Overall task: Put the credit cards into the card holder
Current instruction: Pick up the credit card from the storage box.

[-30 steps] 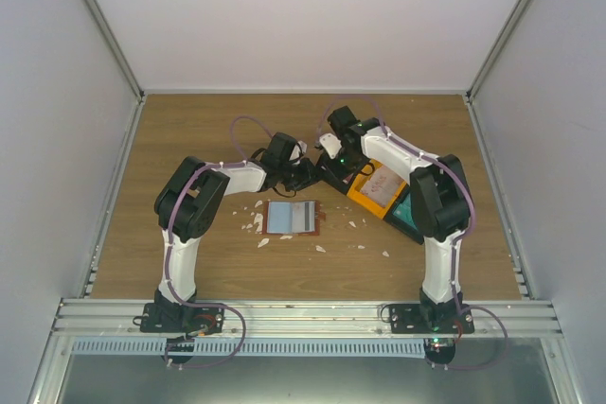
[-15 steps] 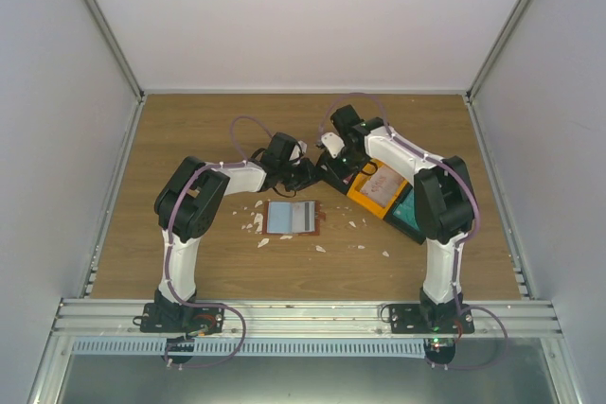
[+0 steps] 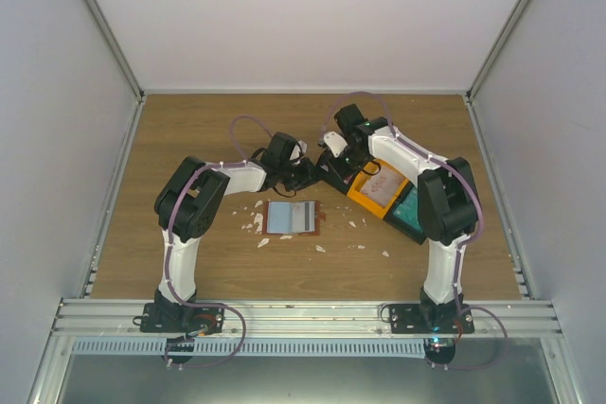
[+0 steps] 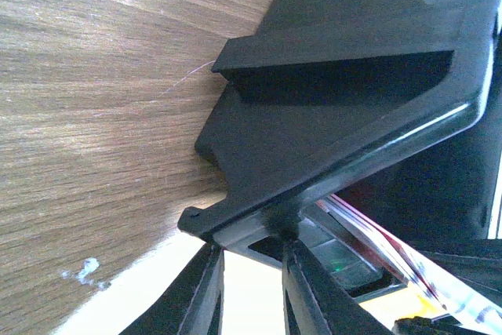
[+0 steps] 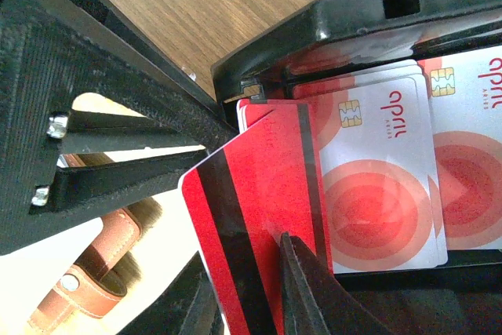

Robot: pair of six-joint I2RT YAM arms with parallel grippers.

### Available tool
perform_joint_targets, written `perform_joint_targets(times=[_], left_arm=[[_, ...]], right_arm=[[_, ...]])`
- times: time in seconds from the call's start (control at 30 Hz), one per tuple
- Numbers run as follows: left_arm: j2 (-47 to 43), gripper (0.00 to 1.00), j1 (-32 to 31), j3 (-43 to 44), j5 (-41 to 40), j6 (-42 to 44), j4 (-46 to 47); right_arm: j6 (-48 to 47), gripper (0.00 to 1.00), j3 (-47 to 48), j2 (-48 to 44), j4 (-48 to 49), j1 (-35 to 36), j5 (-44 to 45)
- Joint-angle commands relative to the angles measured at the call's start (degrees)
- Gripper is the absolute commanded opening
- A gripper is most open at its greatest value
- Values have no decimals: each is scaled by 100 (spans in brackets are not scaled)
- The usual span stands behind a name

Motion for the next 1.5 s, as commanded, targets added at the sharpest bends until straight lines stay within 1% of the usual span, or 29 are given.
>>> perform_joint_targets(times=[0.0, 0.47, 0.63, 0.83, 1.03, 1.17, 1.23, 1.37, 1.47], left_arm=[[198, 24, -31, 117, -122, 90, -5], [200, 24, -31, 127, -128, 102, -21], [203, 24, -39, 134, -134, 105, -27], [181, 24, -48, 121, -158, 123, -30], [168, 24, -57, 113, -155, 123, -13], [145, 24, -57, 91, -151, 122, 26], [122, 26, -57, 75, -146, 137, 58], [-13, 35, -107, 70, -145, 318, 121], [-175, 39, -128, -37, -289, 365, 140]], right_arm=[[-128, 20, -117, -168, -71, -63, -293], [-70, 19, -147, -287, 15, -242, -406], [-6, 12, -163, -313, 47, -362, -391], [34, 11, -219, -474, 172, -467, -295], [107, 1, -261, -583, 355, -525, -154], [121, 0, -339, -713, 586, -525, 164], [141, 1, -368, -820, 700, -534, 253], [198, 1, -456, -1124, 956, -532, 194], [252, 1, -550, -1377, 1102, -528, 98]])
